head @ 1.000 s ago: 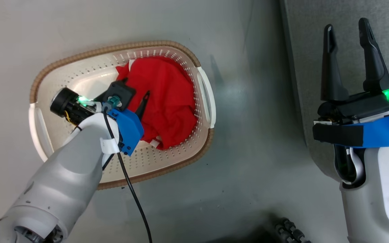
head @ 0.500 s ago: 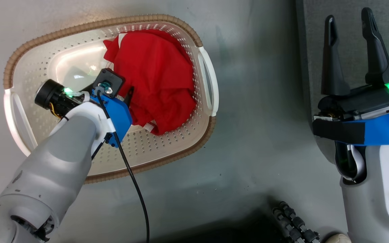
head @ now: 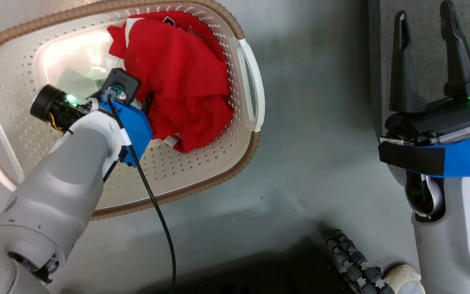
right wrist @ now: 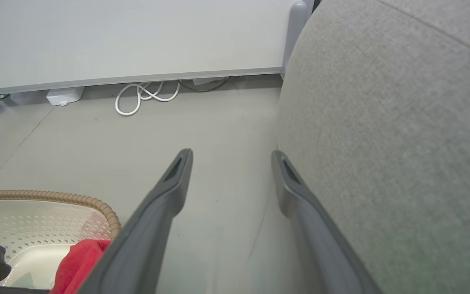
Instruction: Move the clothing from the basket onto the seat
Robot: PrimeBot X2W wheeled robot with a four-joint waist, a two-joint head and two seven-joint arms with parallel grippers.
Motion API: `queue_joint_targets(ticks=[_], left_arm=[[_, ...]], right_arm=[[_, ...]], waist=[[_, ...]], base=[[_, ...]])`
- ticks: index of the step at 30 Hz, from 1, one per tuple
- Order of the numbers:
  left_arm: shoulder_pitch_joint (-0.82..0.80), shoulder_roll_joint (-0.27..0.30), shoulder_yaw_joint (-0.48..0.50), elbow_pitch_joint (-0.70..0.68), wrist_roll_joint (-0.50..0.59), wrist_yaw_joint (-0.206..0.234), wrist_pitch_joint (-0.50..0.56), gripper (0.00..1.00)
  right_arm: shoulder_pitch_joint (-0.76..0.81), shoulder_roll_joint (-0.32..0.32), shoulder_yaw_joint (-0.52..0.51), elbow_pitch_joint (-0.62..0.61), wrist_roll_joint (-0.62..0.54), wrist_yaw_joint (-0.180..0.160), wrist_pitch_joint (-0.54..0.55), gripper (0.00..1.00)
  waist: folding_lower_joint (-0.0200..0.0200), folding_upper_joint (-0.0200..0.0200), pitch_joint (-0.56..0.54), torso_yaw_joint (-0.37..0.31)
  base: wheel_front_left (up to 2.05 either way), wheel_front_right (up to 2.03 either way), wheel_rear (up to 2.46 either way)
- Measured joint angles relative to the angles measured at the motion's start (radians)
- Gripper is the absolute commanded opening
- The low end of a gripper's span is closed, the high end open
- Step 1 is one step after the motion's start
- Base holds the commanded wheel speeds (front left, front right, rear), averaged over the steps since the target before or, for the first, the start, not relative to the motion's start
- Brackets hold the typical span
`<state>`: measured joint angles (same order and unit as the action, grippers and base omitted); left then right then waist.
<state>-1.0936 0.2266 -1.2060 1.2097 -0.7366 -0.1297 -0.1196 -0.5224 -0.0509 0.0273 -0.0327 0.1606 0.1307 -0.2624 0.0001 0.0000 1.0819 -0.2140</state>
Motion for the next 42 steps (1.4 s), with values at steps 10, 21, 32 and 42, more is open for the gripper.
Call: queue_joint_targets(ticks=[10, 21, 32, 42], left_arm=[[-0.026, 0.004, -0.034, 0.003, -0.03, 0.0, 0.026, 0.0], [-0.037, 0.001, -0.06, -0.015, -0.038, 0.0, 0.027, 0.0], [-0.029, -0.03, -0.069, -0.054, -0.058, 0.0, -0.029, 0.0], [0.009, -0.065, -0.072, -0.121, -0.068, 0.0, -0.102, 0.0]], right_arm=[[0.0, 0.001, 0.006, -0.025, 0.01, 0.0, 0.0, 1.0], [0.0, 0.002, -0.003, -0.021, 0.01, 0.0, 0.0, 1.0], [0.0, 0.001, -0.022, -0.007, -0.001, 0.0, 0.0, 1.0], [0.001, 0.001, -0.035, 0.019, -0.02, 0.0, 0.0, 1.0]], waist=[[-0.0001, 0.0, 0.028, -0.017], [-0.0001, 0.0, 0.012, -0.009], [-0.0001, 0.0001, -0.035, 0.023], [-0.0001, 0.0001, -0.125, 0.07]], base=[[0.0, 0.0, 0.0], [0.0, 0.0, 0.0], [0.0, 0.0, 0.0], [0.0, 0.0, 0.0]])
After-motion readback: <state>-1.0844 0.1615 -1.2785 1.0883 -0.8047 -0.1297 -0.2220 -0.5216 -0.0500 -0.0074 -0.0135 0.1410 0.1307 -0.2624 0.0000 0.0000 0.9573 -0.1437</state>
